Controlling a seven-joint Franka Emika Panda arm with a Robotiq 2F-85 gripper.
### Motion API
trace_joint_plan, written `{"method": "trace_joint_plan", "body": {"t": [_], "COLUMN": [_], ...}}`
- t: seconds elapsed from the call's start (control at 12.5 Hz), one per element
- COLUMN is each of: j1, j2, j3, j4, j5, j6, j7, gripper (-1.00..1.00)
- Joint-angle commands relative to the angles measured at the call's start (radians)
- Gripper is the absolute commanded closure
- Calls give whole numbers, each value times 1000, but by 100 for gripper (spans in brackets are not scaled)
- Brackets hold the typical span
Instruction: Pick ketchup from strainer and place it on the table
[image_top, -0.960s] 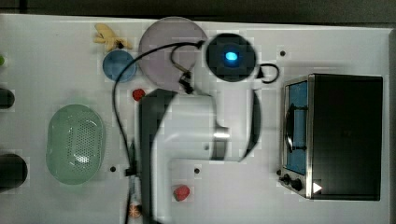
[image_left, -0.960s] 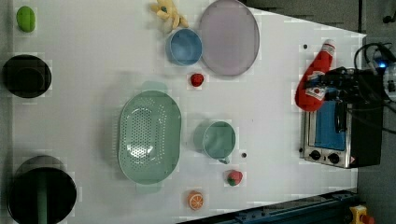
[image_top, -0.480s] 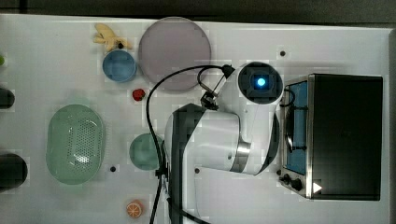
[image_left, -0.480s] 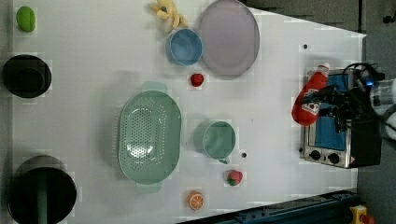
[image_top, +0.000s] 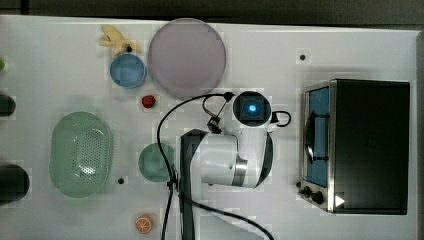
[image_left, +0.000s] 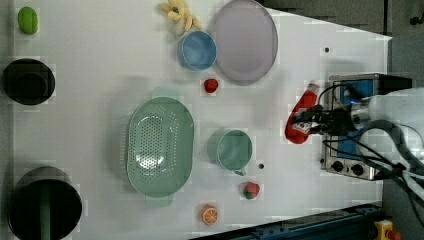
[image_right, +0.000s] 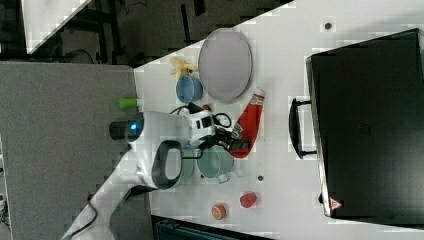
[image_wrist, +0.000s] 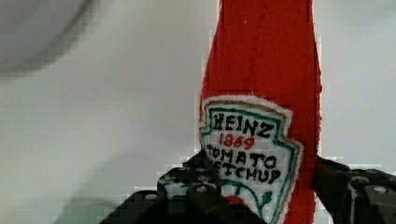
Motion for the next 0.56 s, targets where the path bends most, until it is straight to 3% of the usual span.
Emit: {"method": "trace_joint_plan", "body": {"t": [0.08, 0.24, 0.56], "j1": [13, 12, 12], "j2": [33, 28, -61], "j3": [-9, -10, -6], "j4": [6, 8, 61], "j5": [3, 4, 10], "j6": [72, 69, -11], "j7": [-42, -42, -39], "gripper": [-50, -93, -100]}}
